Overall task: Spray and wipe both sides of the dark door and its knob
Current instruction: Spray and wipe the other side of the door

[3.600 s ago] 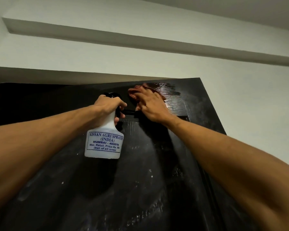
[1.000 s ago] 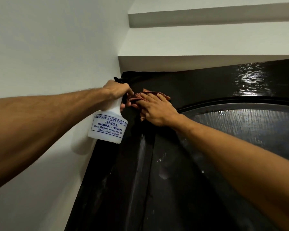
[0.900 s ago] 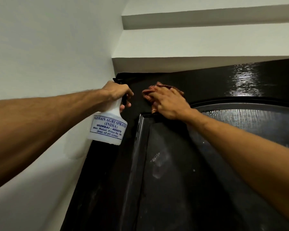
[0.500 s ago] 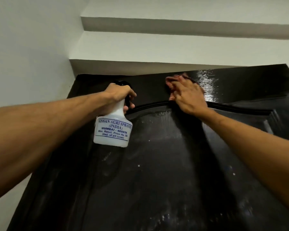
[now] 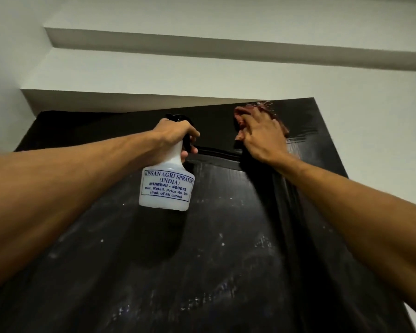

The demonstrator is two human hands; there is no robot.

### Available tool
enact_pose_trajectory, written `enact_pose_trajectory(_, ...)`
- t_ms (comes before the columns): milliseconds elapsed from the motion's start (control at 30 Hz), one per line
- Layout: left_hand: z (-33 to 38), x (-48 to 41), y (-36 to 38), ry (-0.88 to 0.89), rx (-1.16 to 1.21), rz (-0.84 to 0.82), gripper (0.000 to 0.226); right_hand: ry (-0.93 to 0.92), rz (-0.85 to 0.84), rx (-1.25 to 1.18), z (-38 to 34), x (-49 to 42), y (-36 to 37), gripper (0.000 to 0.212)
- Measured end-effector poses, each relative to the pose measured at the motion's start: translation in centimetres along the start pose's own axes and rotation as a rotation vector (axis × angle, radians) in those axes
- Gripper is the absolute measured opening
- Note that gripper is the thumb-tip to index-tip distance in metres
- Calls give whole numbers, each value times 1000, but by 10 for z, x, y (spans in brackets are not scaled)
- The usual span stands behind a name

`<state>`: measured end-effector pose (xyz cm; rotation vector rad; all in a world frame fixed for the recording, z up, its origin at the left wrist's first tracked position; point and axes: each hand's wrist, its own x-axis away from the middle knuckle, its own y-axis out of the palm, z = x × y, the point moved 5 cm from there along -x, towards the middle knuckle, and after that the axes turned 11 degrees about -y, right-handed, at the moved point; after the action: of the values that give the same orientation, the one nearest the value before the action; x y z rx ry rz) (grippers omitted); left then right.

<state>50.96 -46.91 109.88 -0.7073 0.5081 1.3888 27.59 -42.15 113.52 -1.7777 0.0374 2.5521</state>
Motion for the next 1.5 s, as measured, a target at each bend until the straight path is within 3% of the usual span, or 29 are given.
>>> enact_pose_trajectory(67, 9, 5, 22, 0, 1, 4, 26, -205, -84, -34, -17, 12, 6, 51)
enact_pose_trajectory(133, 22, 12, 55, 9, 4, -10, 28, -271, -157, -50, 4, 26, 1, 51)
enact_pose_trajectory(300, 43, 24, 104, 5, 21, -44, 19, 32, -5, -19, 99, 37, -39, 52)
enact_pose_trajectory(433, 53, 35, 143, -4, -29, -103, 15, -139, -84, -11, 101, 65, -43, 51)
enact_pose_trajectory(567, 59, 49, 179, -16, -56, -188, 13, 4, -27, -15, 143, 55, -61, 51)
enact_pose_trajectory(633, 59, 55, 191, -41, -38, -200, 13, -9, -53, -8, 142, 56, -61, 51)
enact_pose_trajectory(767, 51, 61, 200, -74, -82, -206, 15, -215, -93, -27, 119, 78, -52, 50)
enact_pose_trajectory(967, 27, 71, 188, -139, -57, -179, 19, -99, -51, -22, 118, 79, -55, 49)
enact_pose_trajectory(1133, 2, 82, 163, -165, -31, -161, 21, -467, -265, -35, 60, 126, -36, 55)
enact_pose_trajectory(1333, -7, 92, 146, -177, 0, -192, 13, -102, -113, -78, 109, 103, -58, 49)
enact_pose_trajectory(1500, -21, 97, 141, -199, 31, -223, 14, -405, -303, -65, 52, 190, -43, 53)
